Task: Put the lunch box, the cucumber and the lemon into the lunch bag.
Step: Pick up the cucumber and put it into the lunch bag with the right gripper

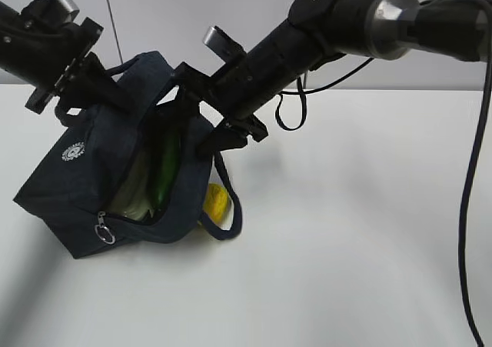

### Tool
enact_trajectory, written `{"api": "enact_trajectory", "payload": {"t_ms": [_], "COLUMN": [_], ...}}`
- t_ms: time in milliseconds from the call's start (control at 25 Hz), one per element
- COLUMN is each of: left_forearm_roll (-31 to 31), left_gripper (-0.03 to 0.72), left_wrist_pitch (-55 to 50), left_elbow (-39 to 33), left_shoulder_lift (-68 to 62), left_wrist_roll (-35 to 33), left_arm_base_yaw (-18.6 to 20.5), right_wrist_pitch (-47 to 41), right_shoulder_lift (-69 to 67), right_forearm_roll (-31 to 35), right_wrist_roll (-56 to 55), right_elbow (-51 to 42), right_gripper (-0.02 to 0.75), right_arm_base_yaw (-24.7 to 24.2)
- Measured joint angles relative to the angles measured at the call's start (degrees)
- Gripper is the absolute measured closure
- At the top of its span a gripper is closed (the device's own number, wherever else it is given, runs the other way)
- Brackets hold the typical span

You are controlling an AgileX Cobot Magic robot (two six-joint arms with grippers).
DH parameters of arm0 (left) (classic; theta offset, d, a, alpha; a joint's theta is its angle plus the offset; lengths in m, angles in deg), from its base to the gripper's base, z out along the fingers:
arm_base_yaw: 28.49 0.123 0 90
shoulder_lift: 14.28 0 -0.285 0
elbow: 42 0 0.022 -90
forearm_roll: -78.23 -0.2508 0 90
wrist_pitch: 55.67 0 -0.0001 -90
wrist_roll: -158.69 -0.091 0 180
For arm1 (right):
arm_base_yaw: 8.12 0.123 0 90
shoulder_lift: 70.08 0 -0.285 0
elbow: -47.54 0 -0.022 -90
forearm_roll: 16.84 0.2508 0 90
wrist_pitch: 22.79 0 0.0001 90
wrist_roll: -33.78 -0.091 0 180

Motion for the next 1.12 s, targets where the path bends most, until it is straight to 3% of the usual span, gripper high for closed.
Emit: {"api": "enact_trajectory", "payload": {"t_ms": [320, 720, 1120], "left_forearm_roll": [0.5, -0.6, 0.5], "left_gripper": [0.701, 0.701, 0.701], "left_wrist_pitch": [-0.5, -0.6, -0.6], "left_elbow": [0.0, 0.0, 0.0], "left_shoulder_lift": [0.0, 0.0, 0.0], "left_wrist_roll": [0.0, 0.0, 0.0], "left_arm_base_yaw": [3.2, 3.4, 3.4], "right_wrist_pitch": [-6.3, -2.8, -0.1], "right_shoulder_lift": [0.0, 0.0, 0.0], "right_forearm_roll": [-0.1, -4.0, -6.0], "right_wrist_roll": [3.1, 3.5, 3.6], "right_elbow": [0.0, 0.0, 0.0], "right_gripper": [0.208, 0.21, 0.348], "right_arm_base_yaw": [-1.5, -1.5, -1.4]}}
